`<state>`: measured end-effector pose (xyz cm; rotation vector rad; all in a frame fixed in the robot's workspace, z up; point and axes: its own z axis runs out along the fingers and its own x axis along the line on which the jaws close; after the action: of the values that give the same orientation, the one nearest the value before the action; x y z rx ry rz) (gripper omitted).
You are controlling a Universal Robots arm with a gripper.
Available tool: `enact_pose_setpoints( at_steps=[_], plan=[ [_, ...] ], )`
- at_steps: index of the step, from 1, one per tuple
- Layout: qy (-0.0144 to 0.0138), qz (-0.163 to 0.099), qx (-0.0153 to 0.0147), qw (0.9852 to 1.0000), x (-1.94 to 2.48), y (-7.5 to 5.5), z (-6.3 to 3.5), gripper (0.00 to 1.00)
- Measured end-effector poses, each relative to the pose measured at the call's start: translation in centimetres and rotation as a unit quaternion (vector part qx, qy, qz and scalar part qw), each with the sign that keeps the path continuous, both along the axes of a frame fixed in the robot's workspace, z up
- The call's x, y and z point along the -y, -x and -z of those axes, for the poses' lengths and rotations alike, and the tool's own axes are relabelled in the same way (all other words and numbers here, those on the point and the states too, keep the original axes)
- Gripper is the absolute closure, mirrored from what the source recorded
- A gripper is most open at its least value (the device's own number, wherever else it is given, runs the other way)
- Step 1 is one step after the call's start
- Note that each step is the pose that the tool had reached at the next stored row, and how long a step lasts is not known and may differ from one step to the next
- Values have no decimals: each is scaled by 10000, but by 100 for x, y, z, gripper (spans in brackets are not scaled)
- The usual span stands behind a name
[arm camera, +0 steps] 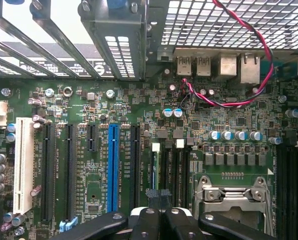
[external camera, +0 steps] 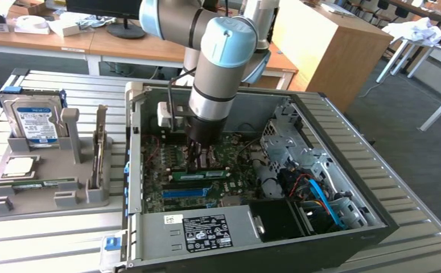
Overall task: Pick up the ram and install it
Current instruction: 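Press down the ram until it locks into place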
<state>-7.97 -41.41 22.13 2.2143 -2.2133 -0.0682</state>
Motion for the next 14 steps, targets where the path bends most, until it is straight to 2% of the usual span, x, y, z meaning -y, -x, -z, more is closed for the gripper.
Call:
enact_pose_setpoints(
  at_steps=[5,8,9,11,12,14],
  plan=[
    [-2,0,1,10000,-1,0,2,90],
    [-13,-1,11,10000,-4,-4,-18,90],
    [-2,0,2,10000,-1,-1,-143,90],
    [-2,0,2,10000,-1,0,-376,90],
    [-2,0,2,10000,-1,-1,-439,90],
    [-3,0,2,10000,-1,0,-502,90]
  ],
)
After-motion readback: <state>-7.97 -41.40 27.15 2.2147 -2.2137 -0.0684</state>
